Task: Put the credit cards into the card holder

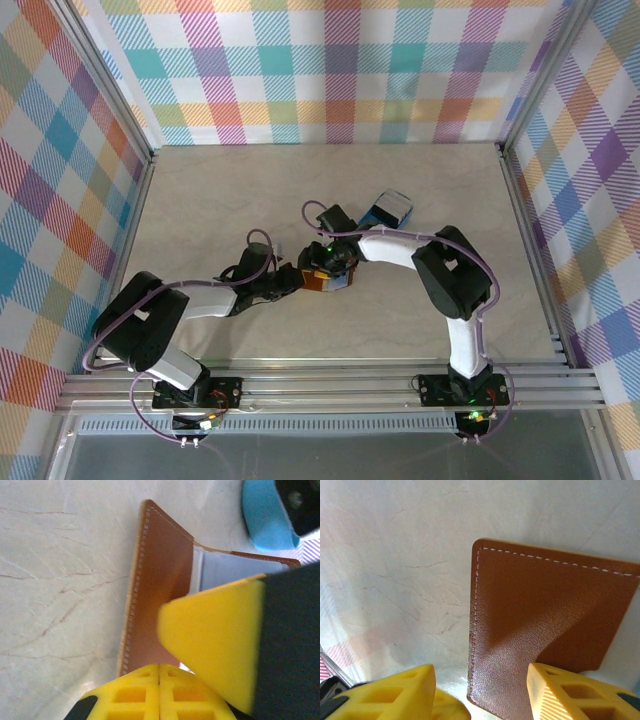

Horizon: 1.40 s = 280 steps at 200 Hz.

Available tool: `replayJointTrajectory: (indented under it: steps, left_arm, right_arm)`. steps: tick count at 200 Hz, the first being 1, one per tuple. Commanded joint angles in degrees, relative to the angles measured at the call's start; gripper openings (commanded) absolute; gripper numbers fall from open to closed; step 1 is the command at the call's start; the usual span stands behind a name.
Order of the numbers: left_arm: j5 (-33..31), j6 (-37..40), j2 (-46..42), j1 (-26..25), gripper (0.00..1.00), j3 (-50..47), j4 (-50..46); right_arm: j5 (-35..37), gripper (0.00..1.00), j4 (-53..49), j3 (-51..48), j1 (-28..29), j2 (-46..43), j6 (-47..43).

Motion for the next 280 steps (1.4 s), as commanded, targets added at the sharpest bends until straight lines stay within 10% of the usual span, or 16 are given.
replayJointTrajectory:
  steps: [1, 160, 280]
  left_arm:
    - [-2.1, 0.8, 1.7, -0.5, 0.07, -0.8, 3.3]
    - [-0.6, -2.1, 6.3, -2.7, 0.08, -1.7, 6.8]
    - [-0.6, -3.0, 7.5, -3.7, 0.09, -1.6, 8.1]
  right_arm:
    - [0.2, 0.54, 0.4, -1.6, -0.2, -4.9, -2.3]
    - [22.6, 0.63, -16.8, -5.4, -1.2, -14.0, -9.4]
    - [19.5, 0.64, -15.5, -5.1, -2.4, -9.2, -10.1]
